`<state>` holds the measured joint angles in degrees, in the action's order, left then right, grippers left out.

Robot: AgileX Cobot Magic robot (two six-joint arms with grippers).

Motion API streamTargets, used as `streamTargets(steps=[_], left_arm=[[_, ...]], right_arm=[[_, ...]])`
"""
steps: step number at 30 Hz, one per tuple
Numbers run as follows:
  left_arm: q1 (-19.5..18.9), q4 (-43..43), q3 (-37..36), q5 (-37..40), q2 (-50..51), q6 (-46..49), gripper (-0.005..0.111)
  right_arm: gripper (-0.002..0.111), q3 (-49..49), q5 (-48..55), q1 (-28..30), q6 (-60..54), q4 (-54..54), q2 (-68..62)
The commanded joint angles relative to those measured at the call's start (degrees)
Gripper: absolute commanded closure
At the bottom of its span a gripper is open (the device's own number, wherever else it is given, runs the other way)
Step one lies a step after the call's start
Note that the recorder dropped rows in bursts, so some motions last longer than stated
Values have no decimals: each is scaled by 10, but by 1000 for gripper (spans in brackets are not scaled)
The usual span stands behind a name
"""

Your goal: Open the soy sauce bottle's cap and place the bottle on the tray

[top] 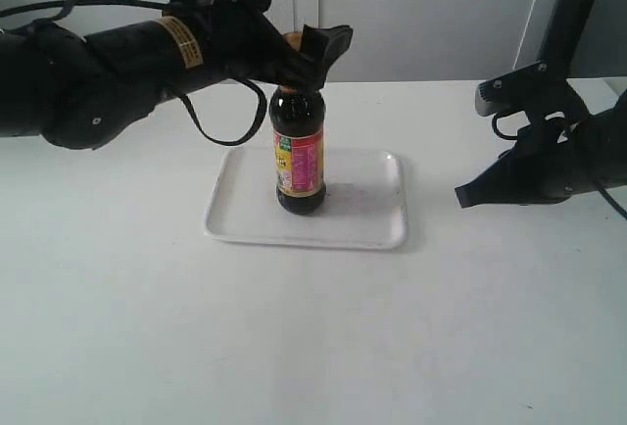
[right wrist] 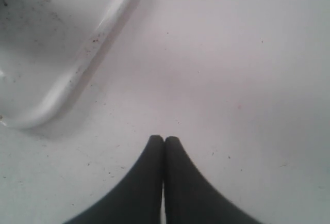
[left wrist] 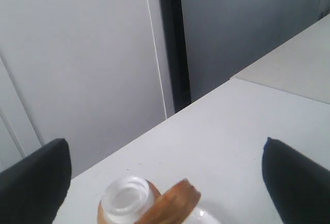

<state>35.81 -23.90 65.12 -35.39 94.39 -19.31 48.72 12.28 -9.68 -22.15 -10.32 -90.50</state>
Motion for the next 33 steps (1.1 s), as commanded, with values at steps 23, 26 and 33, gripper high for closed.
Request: streamTargets(steps=[23,26,33], left_arm=[[-146,21,-4,465,-208,97,107],[-188,38,-4,511,-208,97,107],[-272,49,29,681,-207,103,107]], right_arm=[[108,76,112,5,-2,-34,44],[108,115,155,5,-2,-47,43],[108,197,280,5,-9,-52,40]])
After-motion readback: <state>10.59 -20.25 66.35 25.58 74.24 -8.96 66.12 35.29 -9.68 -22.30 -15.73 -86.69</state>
